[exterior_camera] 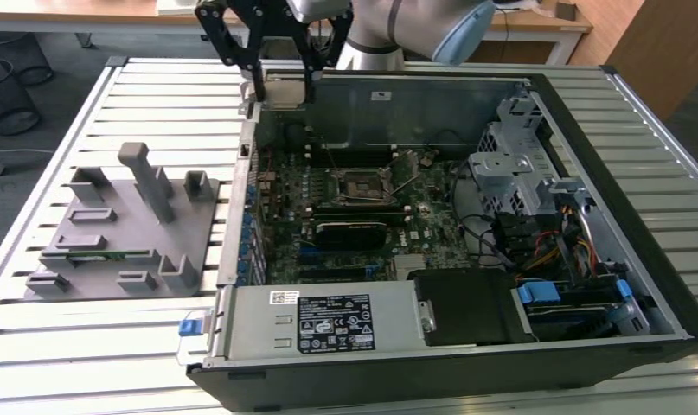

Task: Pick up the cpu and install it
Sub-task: 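Pick up the cpu and move it towards the insertion slot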

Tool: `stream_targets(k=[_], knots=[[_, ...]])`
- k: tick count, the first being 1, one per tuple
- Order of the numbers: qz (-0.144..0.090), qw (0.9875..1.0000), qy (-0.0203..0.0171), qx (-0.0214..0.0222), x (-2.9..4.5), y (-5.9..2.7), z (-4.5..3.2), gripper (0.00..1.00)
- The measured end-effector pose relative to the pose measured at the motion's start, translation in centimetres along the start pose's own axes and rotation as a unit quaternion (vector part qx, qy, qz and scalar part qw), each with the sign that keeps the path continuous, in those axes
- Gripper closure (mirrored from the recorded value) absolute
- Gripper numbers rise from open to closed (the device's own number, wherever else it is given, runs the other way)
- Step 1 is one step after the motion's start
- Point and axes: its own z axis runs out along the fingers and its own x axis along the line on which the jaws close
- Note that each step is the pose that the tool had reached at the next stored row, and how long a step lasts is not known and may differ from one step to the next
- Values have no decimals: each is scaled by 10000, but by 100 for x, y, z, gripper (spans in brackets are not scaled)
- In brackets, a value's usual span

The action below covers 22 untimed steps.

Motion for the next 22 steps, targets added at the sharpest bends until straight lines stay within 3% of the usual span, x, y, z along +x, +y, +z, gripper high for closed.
stream_targets(k=[7,17,22], knots=[[0,10000,0,1,-154,45,5,46],[0,10000,-1,0,-446,94,12,46],[0,10000,-1,0,-558,113,14,46]])
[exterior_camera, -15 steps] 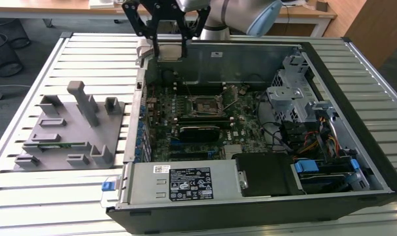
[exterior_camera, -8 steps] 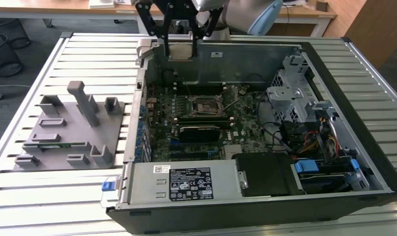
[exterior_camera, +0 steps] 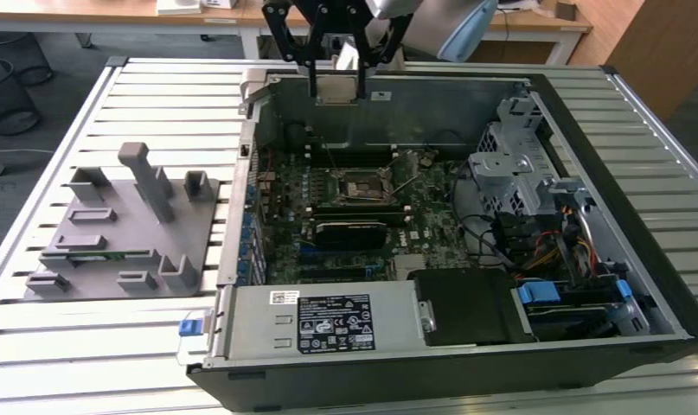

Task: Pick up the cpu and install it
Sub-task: 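Pick up the cpu and move it towards the insertion slot, then place the cpu into insertion slot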

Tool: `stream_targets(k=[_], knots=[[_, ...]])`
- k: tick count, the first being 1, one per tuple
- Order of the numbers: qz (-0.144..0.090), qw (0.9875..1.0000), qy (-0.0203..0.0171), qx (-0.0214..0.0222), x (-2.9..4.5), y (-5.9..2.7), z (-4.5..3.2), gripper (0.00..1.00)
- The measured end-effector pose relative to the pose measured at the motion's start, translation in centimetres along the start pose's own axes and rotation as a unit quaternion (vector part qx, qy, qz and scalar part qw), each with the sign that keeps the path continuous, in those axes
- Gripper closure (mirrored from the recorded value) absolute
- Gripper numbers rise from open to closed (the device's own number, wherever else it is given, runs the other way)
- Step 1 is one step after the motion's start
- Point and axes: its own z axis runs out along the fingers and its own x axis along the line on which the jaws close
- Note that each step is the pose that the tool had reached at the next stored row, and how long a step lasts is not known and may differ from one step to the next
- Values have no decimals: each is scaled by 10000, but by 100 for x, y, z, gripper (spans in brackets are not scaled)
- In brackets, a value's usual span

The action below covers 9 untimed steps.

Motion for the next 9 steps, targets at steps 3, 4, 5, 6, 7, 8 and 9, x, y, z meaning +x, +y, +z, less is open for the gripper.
stream_targets(k=[3,4,5,6,7,8,9], knots=[[0,10000,0,0,-46,5,0,46],[0,10000,0,0,-61,5,1,46],[0,10000,0,0,-75,6,1,46],[0,10000,0,0,-82,6,1,46],[0,10000,0,0,-88,6,1,46],[1,10000,0,0,-89,6,1,46],[1,10000,0,0,-91,7,1,46]])
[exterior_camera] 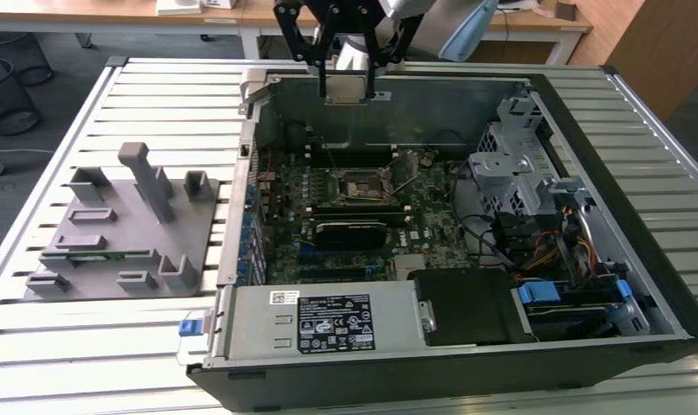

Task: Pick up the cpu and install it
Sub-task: 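Place the cpu into insertion slot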

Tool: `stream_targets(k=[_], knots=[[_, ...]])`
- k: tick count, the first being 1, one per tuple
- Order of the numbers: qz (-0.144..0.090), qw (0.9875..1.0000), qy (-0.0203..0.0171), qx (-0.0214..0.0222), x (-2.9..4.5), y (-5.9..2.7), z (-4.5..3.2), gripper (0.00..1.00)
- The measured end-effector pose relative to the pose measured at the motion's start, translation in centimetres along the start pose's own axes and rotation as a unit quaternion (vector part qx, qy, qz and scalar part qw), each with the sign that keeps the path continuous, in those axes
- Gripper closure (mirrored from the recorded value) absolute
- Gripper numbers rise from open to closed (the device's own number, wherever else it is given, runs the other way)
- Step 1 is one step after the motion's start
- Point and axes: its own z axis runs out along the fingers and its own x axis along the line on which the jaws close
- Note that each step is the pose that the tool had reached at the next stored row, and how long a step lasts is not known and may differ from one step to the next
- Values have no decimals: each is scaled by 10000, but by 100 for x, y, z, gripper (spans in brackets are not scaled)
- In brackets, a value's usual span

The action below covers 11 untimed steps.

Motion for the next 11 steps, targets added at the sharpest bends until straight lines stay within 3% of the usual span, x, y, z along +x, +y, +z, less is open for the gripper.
stream_targets(k=[11], knots=[[107,9999,1,1,-3,0,1,46]])
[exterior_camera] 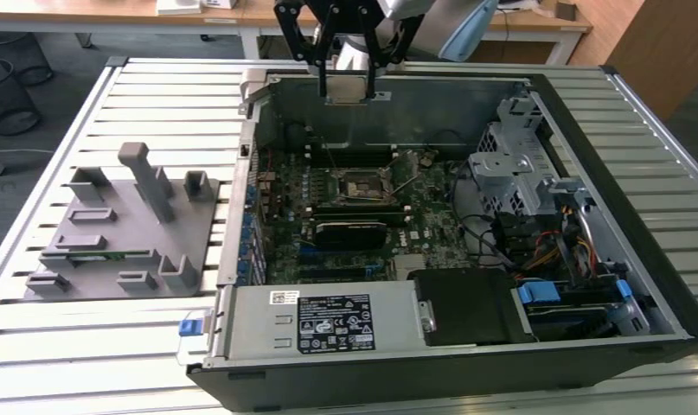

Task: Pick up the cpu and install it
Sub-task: 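Place the cpu into insertion slot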

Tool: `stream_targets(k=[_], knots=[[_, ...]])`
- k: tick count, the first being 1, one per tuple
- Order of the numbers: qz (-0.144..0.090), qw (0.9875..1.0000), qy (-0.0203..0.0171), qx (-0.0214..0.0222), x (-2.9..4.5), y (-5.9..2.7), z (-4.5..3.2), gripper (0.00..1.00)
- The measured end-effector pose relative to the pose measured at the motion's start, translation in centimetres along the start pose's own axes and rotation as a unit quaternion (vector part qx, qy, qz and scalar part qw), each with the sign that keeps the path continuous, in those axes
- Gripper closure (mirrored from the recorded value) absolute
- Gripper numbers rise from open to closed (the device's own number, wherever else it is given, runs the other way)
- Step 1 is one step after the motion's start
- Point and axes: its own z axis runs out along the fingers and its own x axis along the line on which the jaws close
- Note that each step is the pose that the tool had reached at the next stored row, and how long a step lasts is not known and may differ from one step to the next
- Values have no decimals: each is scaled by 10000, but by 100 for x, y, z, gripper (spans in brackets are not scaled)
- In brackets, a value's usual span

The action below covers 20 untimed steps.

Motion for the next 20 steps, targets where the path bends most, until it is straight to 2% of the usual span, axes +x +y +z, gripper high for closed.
stream_targets(k=[4,9,14,20], knots=[[195,9998,-2,15,-1,1,2,46],[495,9988,-3,33,0,4,4,46],[753,9972,0,39,0,7,6,46],[1102,9939,2,47,1,8,9,46]])
